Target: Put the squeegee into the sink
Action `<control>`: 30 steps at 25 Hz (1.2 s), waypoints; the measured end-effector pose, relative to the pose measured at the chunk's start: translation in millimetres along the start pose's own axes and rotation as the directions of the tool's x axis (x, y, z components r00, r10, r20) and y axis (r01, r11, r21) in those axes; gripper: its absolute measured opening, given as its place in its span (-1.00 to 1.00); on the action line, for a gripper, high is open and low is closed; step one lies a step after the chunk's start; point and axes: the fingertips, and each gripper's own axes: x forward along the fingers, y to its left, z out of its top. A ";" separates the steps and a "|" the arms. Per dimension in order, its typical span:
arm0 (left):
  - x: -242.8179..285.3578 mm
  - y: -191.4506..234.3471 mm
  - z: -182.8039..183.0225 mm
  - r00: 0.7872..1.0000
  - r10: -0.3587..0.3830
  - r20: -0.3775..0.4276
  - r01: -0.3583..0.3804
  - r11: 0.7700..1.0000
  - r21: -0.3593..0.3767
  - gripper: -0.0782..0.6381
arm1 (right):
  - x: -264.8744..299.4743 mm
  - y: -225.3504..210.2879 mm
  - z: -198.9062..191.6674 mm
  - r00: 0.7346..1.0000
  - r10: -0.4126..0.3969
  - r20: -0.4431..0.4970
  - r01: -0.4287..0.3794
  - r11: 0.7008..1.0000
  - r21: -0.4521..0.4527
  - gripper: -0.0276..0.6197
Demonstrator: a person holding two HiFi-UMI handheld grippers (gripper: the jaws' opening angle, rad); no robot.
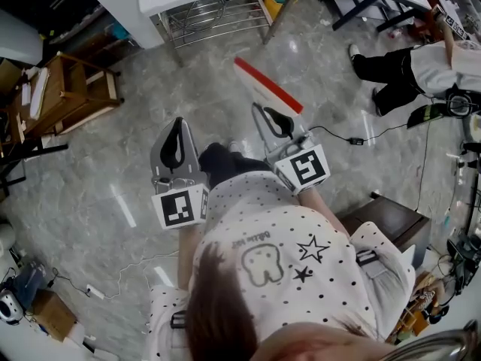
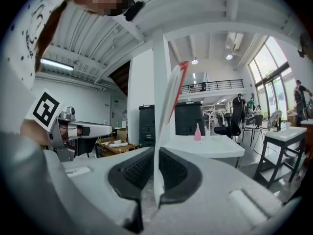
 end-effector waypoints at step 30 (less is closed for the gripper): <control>105.7 127.9 36.1 0.996 -0.085 0.038 0.084 0.996 0.015 -0.82 | 140.9 -8.3 35.2 0.998 -0.058 0.004 0.057 0.998 0.026 -0.85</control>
